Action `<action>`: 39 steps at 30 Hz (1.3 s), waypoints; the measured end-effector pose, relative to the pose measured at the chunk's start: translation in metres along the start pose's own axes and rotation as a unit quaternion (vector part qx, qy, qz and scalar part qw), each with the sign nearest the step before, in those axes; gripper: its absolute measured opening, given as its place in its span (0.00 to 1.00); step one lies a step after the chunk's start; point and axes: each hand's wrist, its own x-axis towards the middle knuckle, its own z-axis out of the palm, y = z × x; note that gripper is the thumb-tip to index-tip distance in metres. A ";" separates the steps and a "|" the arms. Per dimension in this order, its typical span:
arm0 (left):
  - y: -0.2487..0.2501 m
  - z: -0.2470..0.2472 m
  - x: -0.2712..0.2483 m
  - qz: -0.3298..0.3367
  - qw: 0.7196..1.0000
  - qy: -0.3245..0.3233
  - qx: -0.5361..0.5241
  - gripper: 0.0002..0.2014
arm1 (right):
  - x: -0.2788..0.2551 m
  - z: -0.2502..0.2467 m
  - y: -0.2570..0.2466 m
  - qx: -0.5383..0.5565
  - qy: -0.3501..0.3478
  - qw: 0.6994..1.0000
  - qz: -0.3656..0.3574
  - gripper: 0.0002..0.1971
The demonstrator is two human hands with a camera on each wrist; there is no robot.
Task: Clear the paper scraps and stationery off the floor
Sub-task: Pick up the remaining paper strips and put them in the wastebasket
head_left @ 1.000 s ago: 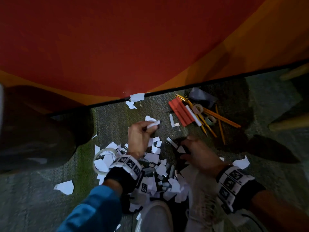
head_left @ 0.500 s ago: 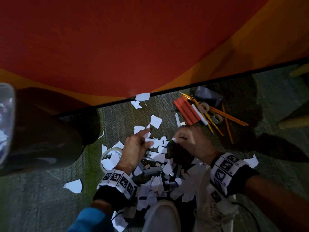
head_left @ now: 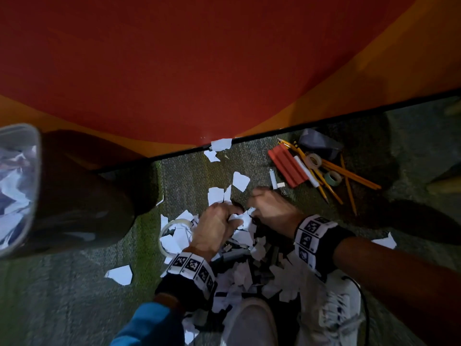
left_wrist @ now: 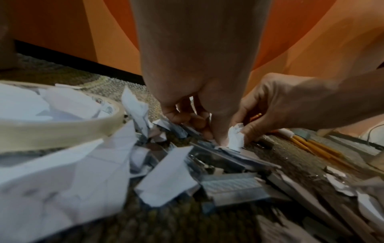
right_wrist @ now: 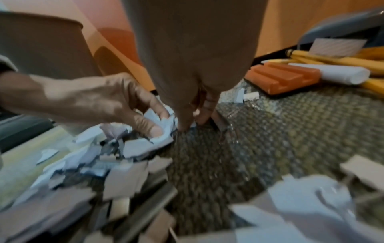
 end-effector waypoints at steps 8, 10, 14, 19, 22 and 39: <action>-0.001 0.003 -0.001 -0.146 0.928 0.151 -0.308 0.06 | -0.003 0.007 0.015 0.159 0.095 0.982 0.038 0.04; -0.005 -0.009 -0.002 -0.173 0.884 0.192 -0.389 0.06 | -0.007 0.007 0.017 0.195 0.115 0.973 0.042 0.04; -0.031 -0.023 -0.003 -0.220 0.894 0.198 -0.336 0.05 | -0.012 0.004 0.012 0.199 0.076 0.977 0.024 0.09; -0.049 -0.020 0.004 -0.205 0.927 0.180 -0.256 0.15 | -0.013 0.012 0.004 0.135 -0.037 0.990 0.009 0.26; -0.046 -0.017 0.013 -0.210 0.939 0.155 -0.224 0.25 | -0.013 0.022 -0.001 0.076 -0.055 0.995 0.011 0.17; -0.040 -0.010 0.026 -0.150 0.970 0.158 -0.108 0.10 | -0.010 0.046 0.001 -0.023 0.107 0.991 -0.072 0.10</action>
